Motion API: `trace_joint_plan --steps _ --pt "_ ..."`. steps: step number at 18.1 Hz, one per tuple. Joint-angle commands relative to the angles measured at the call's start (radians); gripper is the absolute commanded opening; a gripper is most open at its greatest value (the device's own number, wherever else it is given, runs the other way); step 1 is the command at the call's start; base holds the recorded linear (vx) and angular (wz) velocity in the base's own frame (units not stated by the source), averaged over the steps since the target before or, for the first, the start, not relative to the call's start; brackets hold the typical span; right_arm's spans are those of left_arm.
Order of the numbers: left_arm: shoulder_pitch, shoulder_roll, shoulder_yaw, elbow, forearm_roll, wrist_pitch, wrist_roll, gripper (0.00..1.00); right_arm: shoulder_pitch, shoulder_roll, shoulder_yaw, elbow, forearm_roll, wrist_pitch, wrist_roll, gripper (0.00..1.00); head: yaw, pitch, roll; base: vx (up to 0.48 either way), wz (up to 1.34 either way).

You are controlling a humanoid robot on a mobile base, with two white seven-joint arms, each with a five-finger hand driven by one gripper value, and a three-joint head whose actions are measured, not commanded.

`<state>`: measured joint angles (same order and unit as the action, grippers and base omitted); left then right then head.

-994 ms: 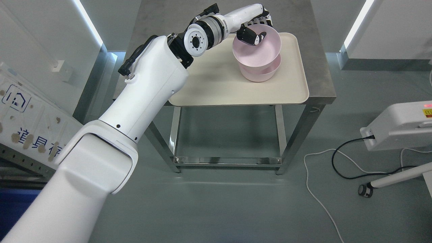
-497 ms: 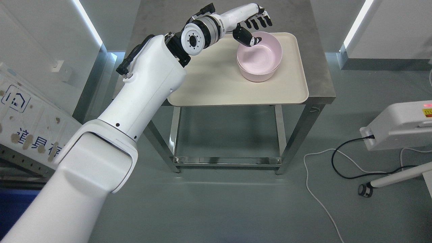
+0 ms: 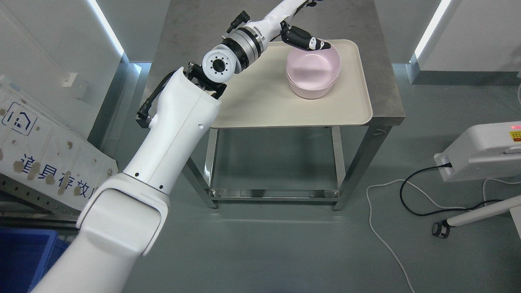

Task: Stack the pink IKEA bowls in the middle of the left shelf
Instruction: 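Lower the held bowl into the other pink bowl with the left hand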

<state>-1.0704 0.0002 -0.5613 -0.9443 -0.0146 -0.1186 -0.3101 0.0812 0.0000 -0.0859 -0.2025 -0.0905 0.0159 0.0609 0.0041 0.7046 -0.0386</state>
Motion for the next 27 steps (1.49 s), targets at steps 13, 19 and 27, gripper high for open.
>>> trace_joint_plan --steps 13,19,27 --pt "0.245 0.017 0.074 -0.243 -0.666 0.078 -0.017 0.92 0.0 -0.017 0.0 0.0 0.0 -0.001 0.0 1.0 0.0 0.0 0.0 0.0 0.0" --pt "0.221 0.017 0.064 -0.225 -0.685 0.126 -0.112 0.75 0.0 -0.017 0.0 0.0 0.0 -0.001 0.0 1.0 0.0 0.0 0.0 0.0 0.0" --pt "0.221 0.017 0.112 -0.232 -0.68 0.036 -0.11 0.45 0.0 -0.017 0.0 0.0 0.0 -0.001 0.0 1.0 0.0 0.0 0.0 0.0 0.0"
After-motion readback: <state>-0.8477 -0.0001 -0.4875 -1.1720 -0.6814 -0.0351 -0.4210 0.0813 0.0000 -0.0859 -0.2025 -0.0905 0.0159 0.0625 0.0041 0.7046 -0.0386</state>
